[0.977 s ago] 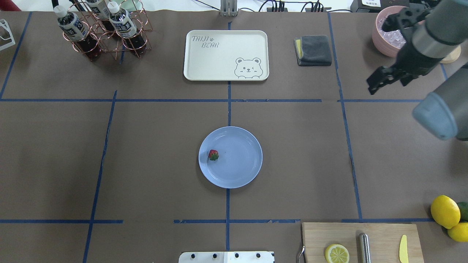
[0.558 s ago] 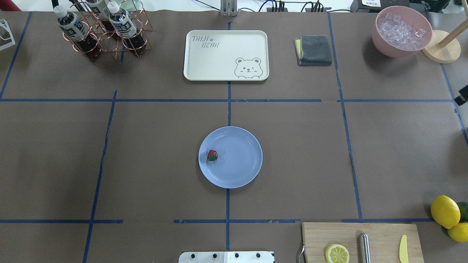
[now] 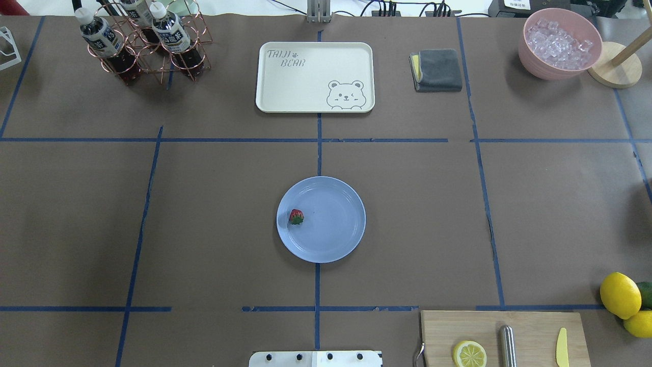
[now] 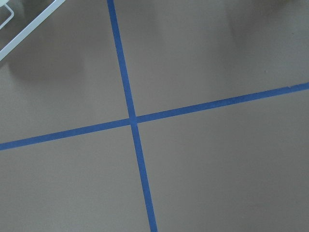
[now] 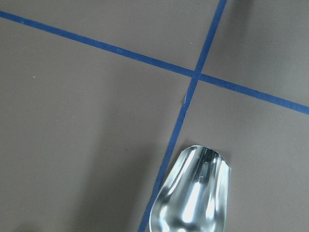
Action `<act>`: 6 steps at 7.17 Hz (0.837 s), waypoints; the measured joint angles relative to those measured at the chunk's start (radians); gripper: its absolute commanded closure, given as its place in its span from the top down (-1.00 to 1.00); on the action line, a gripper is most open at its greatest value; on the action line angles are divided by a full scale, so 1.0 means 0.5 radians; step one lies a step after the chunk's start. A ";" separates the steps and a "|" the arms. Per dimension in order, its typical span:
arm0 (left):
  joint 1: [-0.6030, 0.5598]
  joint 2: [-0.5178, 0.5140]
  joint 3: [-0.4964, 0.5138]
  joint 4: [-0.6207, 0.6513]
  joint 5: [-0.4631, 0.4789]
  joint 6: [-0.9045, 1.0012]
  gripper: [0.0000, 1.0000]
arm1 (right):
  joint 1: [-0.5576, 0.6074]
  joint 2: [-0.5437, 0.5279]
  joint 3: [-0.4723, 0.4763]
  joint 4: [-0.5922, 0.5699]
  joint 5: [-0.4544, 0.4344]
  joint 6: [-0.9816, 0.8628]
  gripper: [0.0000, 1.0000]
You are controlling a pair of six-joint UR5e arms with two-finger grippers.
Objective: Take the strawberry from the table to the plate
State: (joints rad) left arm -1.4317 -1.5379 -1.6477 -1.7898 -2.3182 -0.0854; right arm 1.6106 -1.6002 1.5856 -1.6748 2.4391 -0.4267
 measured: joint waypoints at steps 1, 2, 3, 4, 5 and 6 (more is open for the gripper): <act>0.000 0.018 0.009 0.001 0.005 0.000 1.00 | 0.011 0.000 -0.057 0.038 -0.011 -0.005 1.00; -0.015 0.045 0.033 -0.001 0.004 0.002 1.00 | 0.015 0.002 -0.076 0.054 -0.013 0.008 1.00; -0.065 0.062 0.057 0.001 0.001 0.015 1.00 | 0.015 0.005 -0.079 0.060 -0.015 0.035 1.00; -0.155 0.064 0.068 0.046 -0.002 0.075 1.00 | 0.016 0.009 -0.077 0.062 -0.015 0.064 1.00; -0.252 0.037 0.066 0.179 -0.003 0.191 1.00 | 0.016 0.013 -0.075 0.063 -0.015 0.087 1.00; -0.315 0.000 0.056 0.312 -0.003 0.278 1.00 | 0.016 0.016 -0.071 0.064 -0.015 0.119 1.00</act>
State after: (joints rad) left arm -1.5893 -1.5378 -1.6199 -1.6339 -2.3197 0.0534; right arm 1.6184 -1.5923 1.5499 -1.6430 2.4317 -0.3672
